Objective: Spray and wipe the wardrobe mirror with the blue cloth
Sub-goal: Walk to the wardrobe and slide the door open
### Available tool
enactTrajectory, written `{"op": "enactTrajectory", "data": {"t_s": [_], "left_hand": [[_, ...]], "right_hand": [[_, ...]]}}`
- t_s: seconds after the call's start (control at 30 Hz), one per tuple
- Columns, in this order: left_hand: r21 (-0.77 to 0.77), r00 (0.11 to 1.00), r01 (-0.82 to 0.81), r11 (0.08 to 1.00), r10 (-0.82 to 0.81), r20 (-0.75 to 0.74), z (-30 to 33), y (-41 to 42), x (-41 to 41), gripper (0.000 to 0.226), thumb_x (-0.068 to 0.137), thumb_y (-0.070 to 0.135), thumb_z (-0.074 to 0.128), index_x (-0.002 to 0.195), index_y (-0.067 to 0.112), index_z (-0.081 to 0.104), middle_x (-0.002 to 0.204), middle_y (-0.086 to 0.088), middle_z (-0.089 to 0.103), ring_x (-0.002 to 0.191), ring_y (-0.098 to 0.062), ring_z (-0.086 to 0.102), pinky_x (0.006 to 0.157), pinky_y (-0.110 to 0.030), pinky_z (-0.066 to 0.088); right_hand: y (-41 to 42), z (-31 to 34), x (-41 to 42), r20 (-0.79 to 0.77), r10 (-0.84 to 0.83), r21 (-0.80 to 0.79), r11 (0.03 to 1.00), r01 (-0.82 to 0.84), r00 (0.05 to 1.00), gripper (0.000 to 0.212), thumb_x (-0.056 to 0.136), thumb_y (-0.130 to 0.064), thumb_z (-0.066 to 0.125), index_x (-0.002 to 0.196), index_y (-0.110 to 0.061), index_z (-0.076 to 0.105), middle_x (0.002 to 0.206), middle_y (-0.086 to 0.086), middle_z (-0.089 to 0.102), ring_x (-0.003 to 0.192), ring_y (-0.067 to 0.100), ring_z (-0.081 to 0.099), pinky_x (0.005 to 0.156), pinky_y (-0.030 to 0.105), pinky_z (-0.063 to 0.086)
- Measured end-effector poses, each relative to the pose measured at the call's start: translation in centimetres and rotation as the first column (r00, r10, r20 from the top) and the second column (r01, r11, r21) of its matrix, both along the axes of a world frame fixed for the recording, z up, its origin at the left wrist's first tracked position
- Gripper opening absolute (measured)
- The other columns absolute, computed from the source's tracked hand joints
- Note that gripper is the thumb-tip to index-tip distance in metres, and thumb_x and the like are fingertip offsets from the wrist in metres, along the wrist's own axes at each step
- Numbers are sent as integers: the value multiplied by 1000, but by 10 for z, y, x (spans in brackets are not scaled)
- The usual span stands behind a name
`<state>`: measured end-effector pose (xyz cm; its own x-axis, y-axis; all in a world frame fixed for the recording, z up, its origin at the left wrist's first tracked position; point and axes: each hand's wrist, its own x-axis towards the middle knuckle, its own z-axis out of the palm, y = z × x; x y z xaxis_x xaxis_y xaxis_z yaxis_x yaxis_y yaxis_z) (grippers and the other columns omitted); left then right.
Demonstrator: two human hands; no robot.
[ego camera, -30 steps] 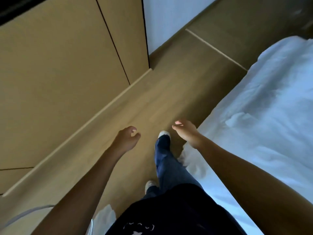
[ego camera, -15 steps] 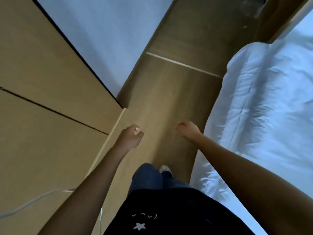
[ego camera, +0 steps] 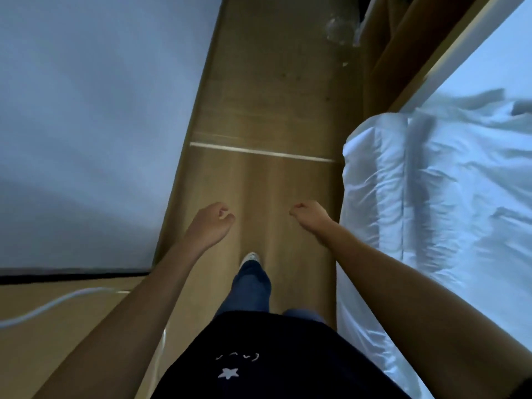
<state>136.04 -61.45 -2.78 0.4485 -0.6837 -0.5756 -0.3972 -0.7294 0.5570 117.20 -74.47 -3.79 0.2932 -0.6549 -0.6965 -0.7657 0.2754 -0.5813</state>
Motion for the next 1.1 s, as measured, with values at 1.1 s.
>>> {"op": "enactTrajectory", "data": {"t_s": [1.1], "left_hand": [[19,951,306,952,-307,40,48,-715,334,40,96,28,53,132,10,52,129,-11,58,114,-26,57,84,-22,39]], "right_hand": [[-658,24,297,45,-337,-147,929,340,940,25,93,-28,59,115,-15,60,111,1,53,100,17,49,69,23,31]]}}
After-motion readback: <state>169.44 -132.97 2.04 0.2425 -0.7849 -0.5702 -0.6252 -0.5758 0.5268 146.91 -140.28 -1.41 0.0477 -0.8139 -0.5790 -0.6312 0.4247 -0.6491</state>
